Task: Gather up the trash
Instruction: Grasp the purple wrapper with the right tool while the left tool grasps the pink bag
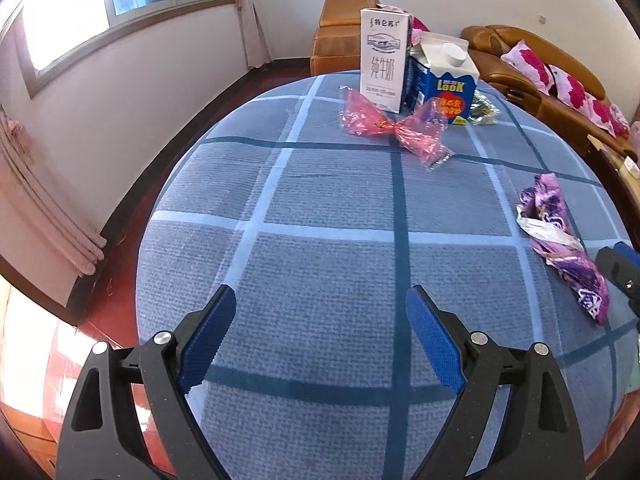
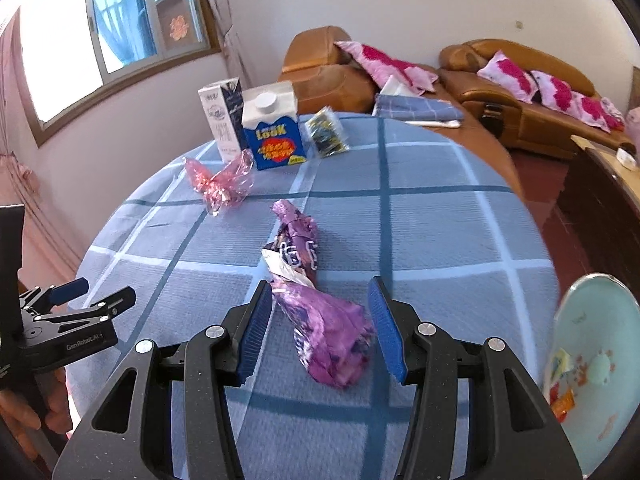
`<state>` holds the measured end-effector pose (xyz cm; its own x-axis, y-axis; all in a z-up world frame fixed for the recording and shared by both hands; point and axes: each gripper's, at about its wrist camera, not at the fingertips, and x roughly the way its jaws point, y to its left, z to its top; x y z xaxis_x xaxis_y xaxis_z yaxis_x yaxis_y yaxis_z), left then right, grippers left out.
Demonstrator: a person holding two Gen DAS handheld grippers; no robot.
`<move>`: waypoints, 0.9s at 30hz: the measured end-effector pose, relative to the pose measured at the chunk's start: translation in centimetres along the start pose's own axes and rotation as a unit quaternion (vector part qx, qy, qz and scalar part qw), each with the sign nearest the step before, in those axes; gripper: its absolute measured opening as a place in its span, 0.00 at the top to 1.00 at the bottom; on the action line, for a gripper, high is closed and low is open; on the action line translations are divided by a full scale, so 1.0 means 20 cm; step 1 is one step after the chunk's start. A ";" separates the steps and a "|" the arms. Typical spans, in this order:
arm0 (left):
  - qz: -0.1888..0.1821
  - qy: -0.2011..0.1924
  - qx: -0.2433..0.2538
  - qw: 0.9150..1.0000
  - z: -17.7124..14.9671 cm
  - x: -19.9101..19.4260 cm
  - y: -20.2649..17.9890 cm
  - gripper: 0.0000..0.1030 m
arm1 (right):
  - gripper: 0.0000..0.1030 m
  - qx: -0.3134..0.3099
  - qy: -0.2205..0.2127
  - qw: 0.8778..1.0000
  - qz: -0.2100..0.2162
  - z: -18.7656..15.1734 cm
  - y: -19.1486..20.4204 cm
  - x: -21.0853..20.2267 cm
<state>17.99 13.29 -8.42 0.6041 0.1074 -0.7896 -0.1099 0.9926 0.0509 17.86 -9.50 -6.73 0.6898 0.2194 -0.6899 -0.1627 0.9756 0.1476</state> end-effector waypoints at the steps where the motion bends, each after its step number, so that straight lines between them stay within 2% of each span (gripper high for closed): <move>1: 0.001 0.000 -0.001 1.000 0.01 0.00 0.00 0.17 | 0.51 -0.002 0.004 1.000 0.002 0.00 0.00 0.02; 9: -0.003 0.006 -0.012 1.000 0.08 0.05 0.01 0.17 | 0.52 -0.041 0.052 0.998 0.013 0.01 0.04 0.17; 11: -0.001 0.006 -0.010 1.000 0.10 0.05 0.00 0.17 | 0.65 -0.045 0.063 0.997 0.015 0.00 0.04 0.20; 14: 0.000 0.003 -0.005 1.000 0.13 0.06 -0.02 0.17 | 0.76 -0.052 0.073 0.996 0.026 -0.01 0.03 0.22; 16: 0.000 0.002 -0.005 1.000 0.15 0.06 -0.03 0.17 | 0.78 -0.060 0.072 0.995 0.026 -0.01 0.03 0.21; 19: -0.002 0.003 -0.008 1.000 0.19 0.08 -0.05 0.17 | 0.81 -0.068 0.049 0.996 0.013 0.04 0.00 0.16; 23: -0.004 -0.002 -0.014 1.000 0.28 0.10 -0.10 0.17 | 0.81 -0.042 0.004 0.999 0.000 0.17 -0.13 0.06; 27: -0.006 -0.010 -0.043 0.999 0.42 0.14 -0.17 0.17 | 0.81 -0.025 -0.019 0.999 -0.021 0.28 -0.26 0.01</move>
<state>26.78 10.79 -5.69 0.6216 0.0982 -0.7772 -0.1697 0.9854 -0.0112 22.79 -14.44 -3.73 0.7231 0.1804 -0.6668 -0.1676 0.9823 0.0840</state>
